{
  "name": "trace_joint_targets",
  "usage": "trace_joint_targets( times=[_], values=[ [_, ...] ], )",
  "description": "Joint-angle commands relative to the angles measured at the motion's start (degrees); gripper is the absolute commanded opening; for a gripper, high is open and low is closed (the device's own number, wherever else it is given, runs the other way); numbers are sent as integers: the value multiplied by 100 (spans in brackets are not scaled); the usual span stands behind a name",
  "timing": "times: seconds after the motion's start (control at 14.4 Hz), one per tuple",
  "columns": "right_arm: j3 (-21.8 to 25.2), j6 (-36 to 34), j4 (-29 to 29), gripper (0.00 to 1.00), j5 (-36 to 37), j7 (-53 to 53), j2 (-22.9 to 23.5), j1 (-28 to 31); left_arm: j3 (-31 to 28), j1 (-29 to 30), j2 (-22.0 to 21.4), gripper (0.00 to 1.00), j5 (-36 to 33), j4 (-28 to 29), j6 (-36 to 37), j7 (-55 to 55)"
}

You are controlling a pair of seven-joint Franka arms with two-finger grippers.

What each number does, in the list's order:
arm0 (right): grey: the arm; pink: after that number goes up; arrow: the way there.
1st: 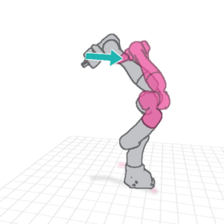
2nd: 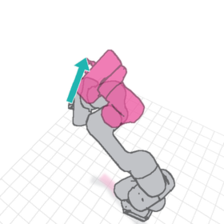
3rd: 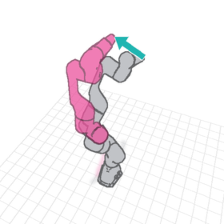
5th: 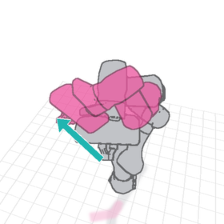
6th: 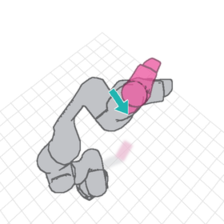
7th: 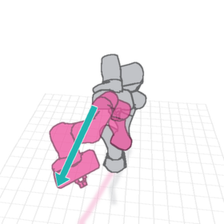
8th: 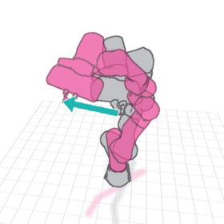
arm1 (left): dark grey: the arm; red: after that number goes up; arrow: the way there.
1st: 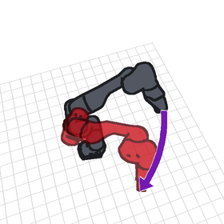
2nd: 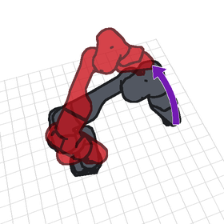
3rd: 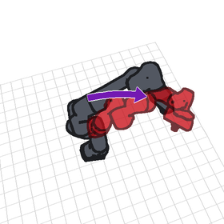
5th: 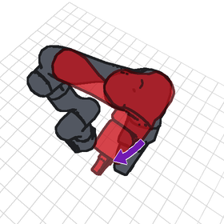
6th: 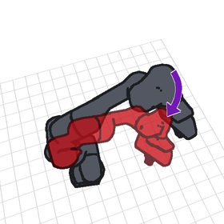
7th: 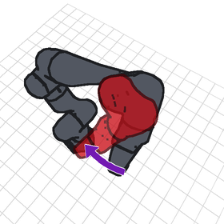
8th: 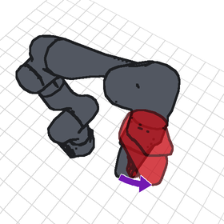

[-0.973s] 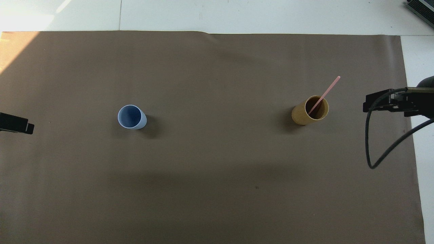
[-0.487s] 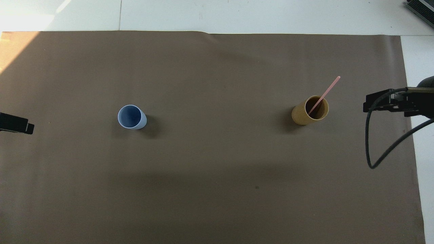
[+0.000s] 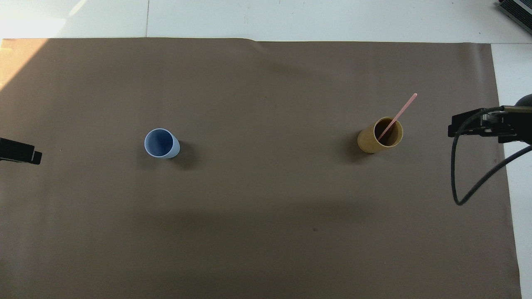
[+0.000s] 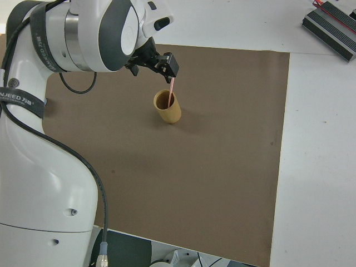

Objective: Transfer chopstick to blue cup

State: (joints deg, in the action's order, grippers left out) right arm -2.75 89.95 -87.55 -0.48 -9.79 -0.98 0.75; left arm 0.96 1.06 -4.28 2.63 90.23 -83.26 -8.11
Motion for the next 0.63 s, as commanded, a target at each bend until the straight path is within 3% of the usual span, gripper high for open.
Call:
trace_joint_targets(
  times=[0.0,0.56],
  values=[
    [-42,390,-113,100,-58,-138,-7,48,1,8,-29,100,-34,-14,64,64],
    [-42,673,-201,100,-31,-138,2,31,1,8,-29,100,-34,-14,64,64]
  ],
)
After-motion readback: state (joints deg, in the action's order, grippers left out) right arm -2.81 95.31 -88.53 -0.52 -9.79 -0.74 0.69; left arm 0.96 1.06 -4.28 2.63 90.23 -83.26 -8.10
